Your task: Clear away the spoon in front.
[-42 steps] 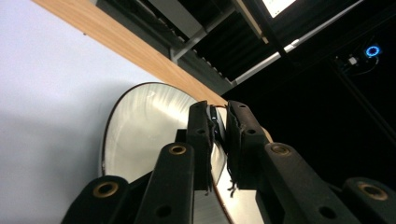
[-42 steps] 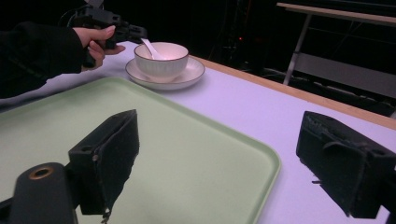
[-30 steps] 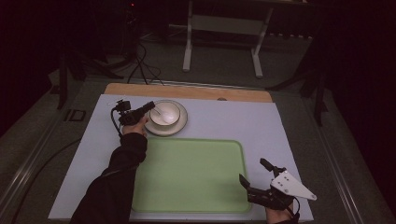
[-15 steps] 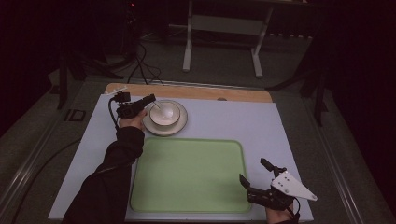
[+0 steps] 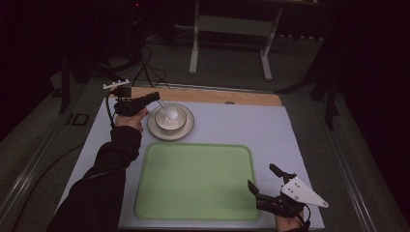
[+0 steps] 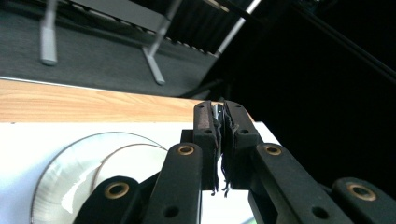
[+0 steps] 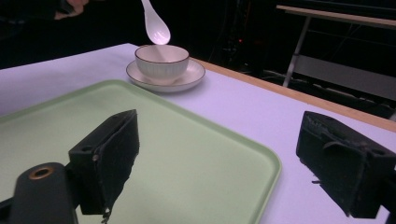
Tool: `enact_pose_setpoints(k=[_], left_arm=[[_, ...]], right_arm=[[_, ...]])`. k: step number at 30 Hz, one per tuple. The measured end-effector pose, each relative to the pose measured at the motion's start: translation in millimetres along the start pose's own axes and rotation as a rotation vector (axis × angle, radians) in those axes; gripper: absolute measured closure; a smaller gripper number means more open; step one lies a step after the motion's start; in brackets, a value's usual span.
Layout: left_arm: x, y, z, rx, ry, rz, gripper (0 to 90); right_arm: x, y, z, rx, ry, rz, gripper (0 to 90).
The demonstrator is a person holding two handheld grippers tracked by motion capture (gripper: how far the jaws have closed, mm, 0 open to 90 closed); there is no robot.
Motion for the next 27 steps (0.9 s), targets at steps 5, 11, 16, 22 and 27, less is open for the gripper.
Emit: enact_pose_setpoints(k=[5,11,16,22,27], left_arm=[[-12.3,-3.7,-10.7,0.043,0.031,0.026,84.4],[-27.8,-4.6,-25.1,0.088,0.077,0.058,84.4],[-39.5,-3.6,-35.4,0.124,0.109,0.078,84.4],[-54.8,0.5,-50.2,0.156,0.169,0.104,84.4],[-63.9,10.5,-58.4,0.203,0.209,0.141,84.4]], right_arm=[[0.4,0.2,0.1,0.004,-0.001,0.0,13.0],[1.0,0.4,0.4,0.006,-0.005,0.001,13.0],[1.2,0.5,0.4,0.007,-0.006,0.001,13.0],[1.1,0.6,0.2,0.015,-0.009,-0.001,13.0],[0.9,0.1,0.1,0.014,-0.008,-0.004,13.0]])
Point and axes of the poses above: each handheld gripper's, and its own axes: x roughly forward along the jaws, y roughly out of its underside, z roughly to its left, the point moved 9 cm from there along x, roughly forward along the jaws, and after that the axes turned 14 degrees about -y, right-handed, at the moved point
